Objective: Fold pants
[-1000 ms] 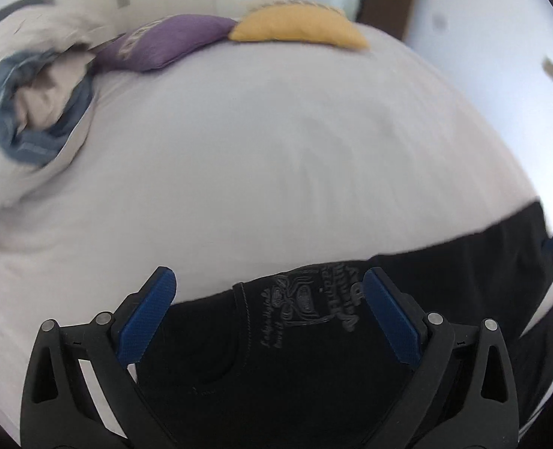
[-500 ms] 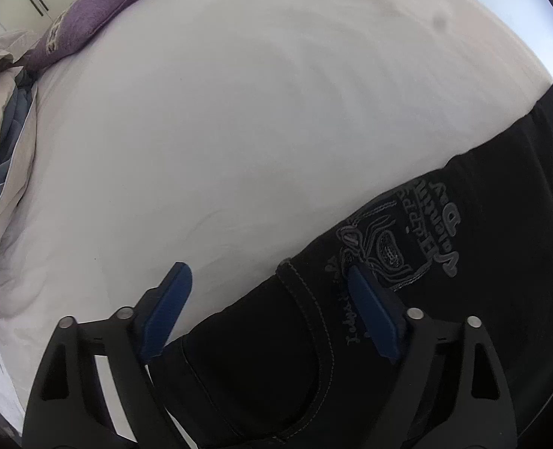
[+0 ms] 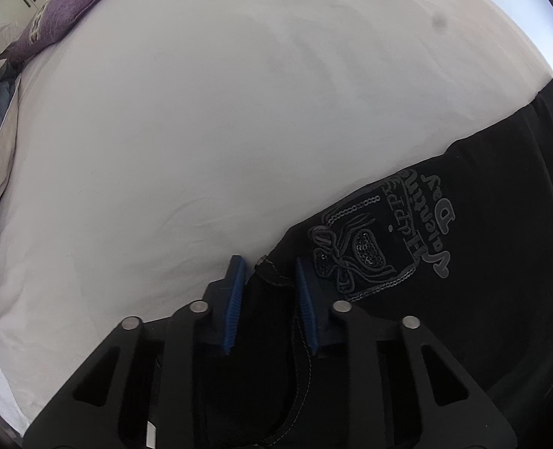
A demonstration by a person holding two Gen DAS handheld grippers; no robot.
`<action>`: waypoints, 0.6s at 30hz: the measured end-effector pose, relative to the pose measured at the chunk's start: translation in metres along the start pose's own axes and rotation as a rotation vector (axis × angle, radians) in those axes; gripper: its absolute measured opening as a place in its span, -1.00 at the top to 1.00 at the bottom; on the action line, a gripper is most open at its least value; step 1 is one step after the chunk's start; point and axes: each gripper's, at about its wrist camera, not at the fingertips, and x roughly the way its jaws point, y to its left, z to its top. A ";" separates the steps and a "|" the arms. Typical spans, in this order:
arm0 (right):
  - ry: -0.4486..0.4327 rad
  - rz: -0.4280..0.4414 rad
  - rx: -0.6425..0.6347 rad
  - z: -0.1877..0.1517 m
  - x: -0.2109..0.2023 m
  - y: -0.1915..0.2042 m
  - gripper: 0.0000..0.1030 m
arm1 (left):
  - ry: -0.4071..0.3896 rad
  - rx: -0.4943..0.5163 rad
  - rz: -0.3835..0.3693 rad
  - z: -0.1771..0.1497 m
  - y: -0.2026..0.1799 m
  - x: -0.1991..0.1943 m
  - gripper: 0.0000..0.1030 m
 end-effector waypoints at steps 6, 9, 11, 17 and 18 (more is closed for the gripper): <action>-0.016 -0.008 -0.026 0.020 0.001 0.002 -0.21 | -0.094 0.020 0.105 -0.028 -0.038 -0.018 0.86; -0.018 -0.010 -0.034 0.032 0.006 0.002 -0.20 | -0.171 0.002 0.124 -0.054 -0.048 -0.042 0.86; -0.020 -0.011 -0.047 0.039 0.010 0.004 -0.16 | -0.220 0.001 0.141 -0.071 -0.052 -0.065 0.87; 0.025 -0.031 -0.094 0.062 0.041 0.013 0.01 | -0.326 0.009 0.192 -0.116 -0.077 -0.125 0.87; 0.037 -0.035 -0.106 0.065 0.047 0.015 0.02 | -0.337 0.013 0.195 -0.115 -0.078 -0.132 0.87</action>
